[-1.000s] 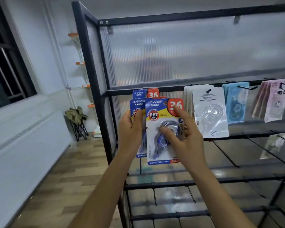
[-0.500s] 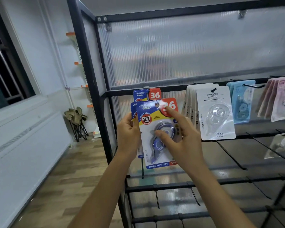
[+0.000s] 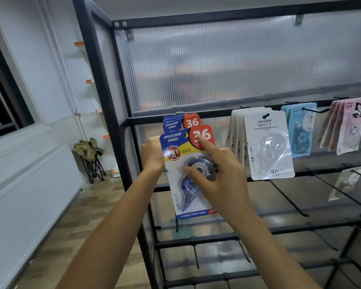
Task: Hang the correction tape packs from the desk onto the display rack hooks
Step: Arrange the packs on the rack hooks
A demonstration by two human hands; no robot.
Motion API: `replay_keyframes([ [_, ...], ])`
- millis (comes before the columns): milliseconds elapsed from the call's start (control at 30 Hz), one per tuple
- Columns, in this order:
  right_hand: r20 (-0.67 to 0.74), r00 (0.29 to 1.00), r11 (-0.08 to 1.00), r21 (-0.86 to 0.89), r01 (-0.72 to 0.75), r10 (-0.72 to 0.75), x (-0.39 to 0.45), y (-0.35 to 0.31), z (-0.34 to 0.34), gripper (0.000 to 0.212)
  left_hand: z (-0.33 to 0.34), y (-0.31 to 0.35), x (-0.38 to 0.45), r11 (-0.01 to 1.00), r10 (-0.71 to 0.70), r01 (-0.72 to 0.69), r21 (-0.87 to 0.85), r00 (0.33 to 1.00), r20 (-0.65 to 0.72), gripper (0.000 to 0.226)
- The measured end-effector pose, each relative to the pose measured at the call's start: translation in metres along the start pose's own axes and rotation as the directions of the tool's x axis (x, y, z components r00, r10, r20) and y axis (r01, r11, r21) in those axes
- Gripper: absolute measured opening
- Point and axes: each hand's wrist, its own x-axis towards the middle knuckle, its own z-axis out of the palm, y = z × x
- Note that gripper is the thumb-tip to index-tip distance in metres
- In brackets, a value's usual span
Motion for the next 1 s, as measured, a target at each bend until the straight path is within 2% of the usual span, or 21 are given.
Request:
replay_keyframes([
  [167,0.008,1.0,0.999,-0.053,0.002,-0.002,0.003,0.004,0.006,0.066,-0.001,-0.004,0.009,0.996,0.038,-0.042,0.078,0.998,0.041,0.024],
  [300,-0.027,1.0,0.998,-0.059,0.01,-0.011,0.004,0.013,0.016,0.063,-0.001,-0.018,0.006,0.998,0.06,-0.06,-0.017,0.997,0.046,0.018],
  [433,-0.039,0.999,0.995,-0.097,-0.01,0.007,0.015,0.032,0.036,0.061,-0.001,-0.032,-0.005,0.993,0.0,0.007,-0.121,0.999,0.054,0.011],
  [567,0.018,1.0,0.985,-0.173,-0.012,0.016,0.032,0.051,0.057,0.063,0.0,-0.041,-0.018,0.999,0.047,-0.047,-0.01,0.998,0.047,0.023],
  [700,0.069,0.996,0.966,-0.256,-0.044,0.064,0.043,0.063,0.066,0.068,0.002,-0.047,-0.032,0.995,0.077,-0.079,0.052,0.996,0.045,0.025],
  [867,-0.027,0.999,0.927,-0.373,-0.048,0.041,0.037,0.061,0.057,0.064,0.005,-0.05,-0.056,0.992,0.066,-0.068,0.103,0.997,0.028,0.027],
  [1000,-0.09,0.996,0.947,-0.32,0.0,-0.03,0.004,0.059,0.053,0.052,0.005,-0.057,-0.078,0.987,0.074,-0.071,0.146,0.997,-0.014,0.026],
])
